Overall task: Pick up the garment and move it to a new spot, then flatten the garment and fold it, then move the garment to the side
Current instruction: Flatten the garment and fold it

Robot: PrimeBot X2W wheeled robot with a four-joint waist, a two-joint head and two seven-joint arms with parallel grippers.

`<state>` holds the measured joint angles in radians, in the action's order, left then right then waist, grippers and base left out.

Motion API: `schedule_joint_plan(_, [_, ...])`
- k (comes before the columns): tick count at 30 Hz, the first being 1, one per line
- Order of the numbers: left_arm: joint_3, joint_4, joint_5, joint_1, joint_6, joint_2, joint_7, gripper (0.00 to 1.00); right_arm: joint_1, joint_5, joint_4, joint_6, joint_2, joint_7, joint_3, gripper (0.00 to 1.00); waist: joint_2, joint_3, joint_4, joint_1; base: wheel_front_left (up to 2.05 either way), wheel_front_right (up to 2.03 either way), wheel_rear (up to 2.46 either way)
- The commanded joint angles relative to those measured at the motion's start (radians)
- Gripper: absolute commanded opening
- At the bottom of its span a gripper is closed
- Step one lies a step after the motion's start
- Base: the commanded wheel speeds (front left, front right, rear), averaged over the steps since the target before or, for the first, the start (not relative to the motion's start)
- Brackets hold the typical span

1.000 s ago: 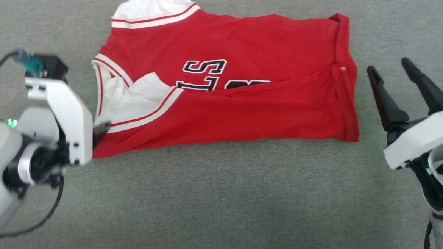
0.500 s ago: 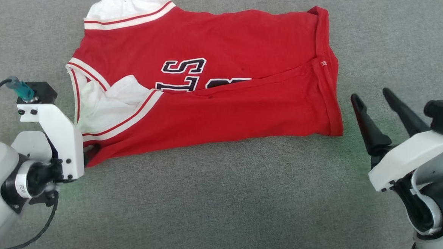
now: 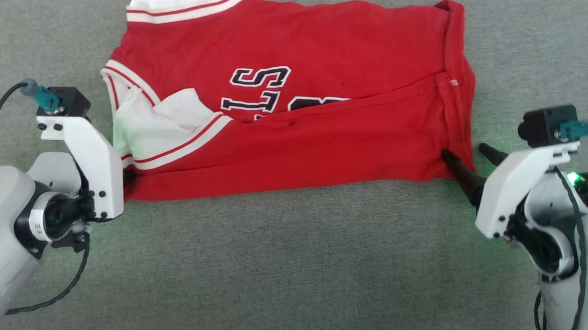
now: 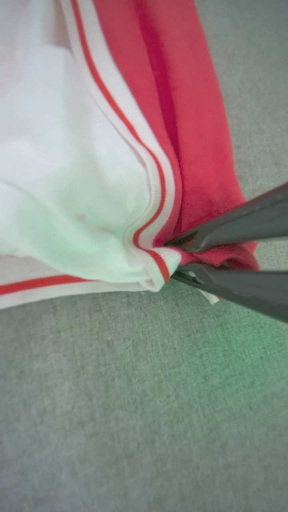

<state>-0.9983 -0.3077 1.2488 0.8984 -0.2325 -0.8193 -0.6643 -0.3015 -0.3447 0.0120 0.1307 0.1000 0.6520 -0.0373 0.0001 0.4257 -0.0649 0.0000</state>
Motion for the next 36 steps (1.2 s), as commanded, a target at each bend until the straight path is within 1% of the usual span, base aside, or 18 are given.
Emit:
schedule_joint_plan(1, [-0.031, -0.025, -0.006, -0.028, 0.005, 0.042, 0.002, 0.00, -0.027, 0.007, -0.032, 0.000, 0.003, 0.040, 0.002, 1.00, -0.0001, 0.008, 0.012, 0.0000, 0.00, 0.00, 0.00])
schedule_joint_plan(4, [-0.033, -0.032, -0.010, -0.020, 0.012, 0.055, 0.004, 0.00, -0.064, 0.020, -0.104, 0.000, 0.001, 0.123, 0.012, 1.00, -0.0001, 0.013, 0.024, 0.0000, 0.00, 0.00, 0.00])
schedule_joint_plan(6, [-0.032, -0.036, -0.011, -0.017, 0.017, 0.064, 0.009, 0.00, -0.078, 0.021, -0.151, 0.000, -0.001, 0.182, 0.037, 1.00, -0.0001, 0.015, 0.031, 0.0000, 0.00, 0.00, 0.00])
schedule_joint_plan(7, [-0.032, -0.038, -0.012, -0.014, 0.017, 0.067, 0.009, 0.00, -0.084, 0.025, -0.167, 0.000, 0.002, 0.207, 0.050, 0.58, -0.0001, 0.017, 0.035, 0.0000, 0.00, 0.00, 0.00])
schedule_joint_plan(8, [-0.032, -0.040, -0.012, -0.011, 0.019, 0.070, 0.011, 0.00, -0.087, 0.026, -0.179, 0.000, 0.008, 0.228, 0.063, 0.00, -0.0001, 0.017, 0.037, 0.0000, 0.00, 0.00, 0.00])
schedule_joint_plan(10, [-0.029, -0.042, -0.012, -0.009, 0.019, 0.074, 0.019, 0.00, -0.097, 0.018, -0.183, 0.000, 0.017, 0.250, 0.066, 0.00, -0.0001, 0.017, 0.043, 0.0000, 0.00, 0.00, 0.00])
schedule_joint_plan(14, [-0.013, -0.032, -0.001, -0.016, 0.014, 0.063, 0.030, 0.00, -0.115, -0.003, -0.144, 0.000, 0.037, 0.265, 0.039, 0.00, -0.0001, 0.009, 0.049, 0.0000, 0.00, 0.00, 0.00])
schedule_joint_plan(16, [-0.009, -0.017, 0.004, -0.024, 0.009, 0.047, 0.023, 0.00, -0.110, -0.022, -0.112, 0.000, 0.049, 0.283, 0.030, 0.00, -0.0001, 0.001, 0.052, 0.0000, 0.00, 0.00, 0.00])
schedule_joint_plan(19, [-0.002, 0.023, 0.015, -0.035, -0.010, 0.007, 0.011, 0.00, -0.097, -0.056, -0.055, 0.000, 0.077, 0.316, 0.019, 0.00, -0.0001, -0.014, 0.056, 0.0000, 0.00, 0.00, 0.00])
schedule_joint_plan(24, [0.013, 0.126, 0.027, -0.059, -0.064, -0.055, 0.002, 0.00, -0.058, -0.090, 0.045, 0.000, 0.117, 0.380, -0.008, 0.00, -0.0001, -0.039, 0.065, 0.0000, 0.00, 0.00, 0.00])
schedule_joint_plan(28, [0.023, 0.241, 0.036, -0.100, -0.124, -0.113, -0.003, 0.00, -0.014, -0.107, 0.123, 0.000, 0.142, 0.438, -0.035, 0.00, -0.0001, -0.059, 0.073, 0.0000, 0.00, 0.00, 0.00])
schedule_joint_plan(31, [0.029, 0.331, 0.051, -0.140, -0.180, -0.160, 0.002, 0.00, 0.028, -0.121, 0.177, 0.000, 0.153, 0.485, -0.057, 0.00, -0.0001, -0.071, 0.078, 0.0000, 0.00, 0.00, 0.00])
schedule_joint_plan(32, [0.029, 0.331, 0.051, -0.140, -0.180, -0.160, 0.002, 0.00, 0.028, -0.121, 0.177, 0.000, 0.153, 0.485, -0.057, 0.00, -0.0001, -0.071, 0.078, 0.0000, 0.00, 0.00, 0.00])
schedule_joint_plan(36, [0.022, 0.460, 0.072, -0.210, -0.261, -0.219, -0.001, 0.00, 0.093, -0.135, 0.247, 0.000, 0.164, 0.548, -0.081, 0.00, -0.0001, -0.080, 0.082, 0.0000, 0.00, 0.00, 0.00])
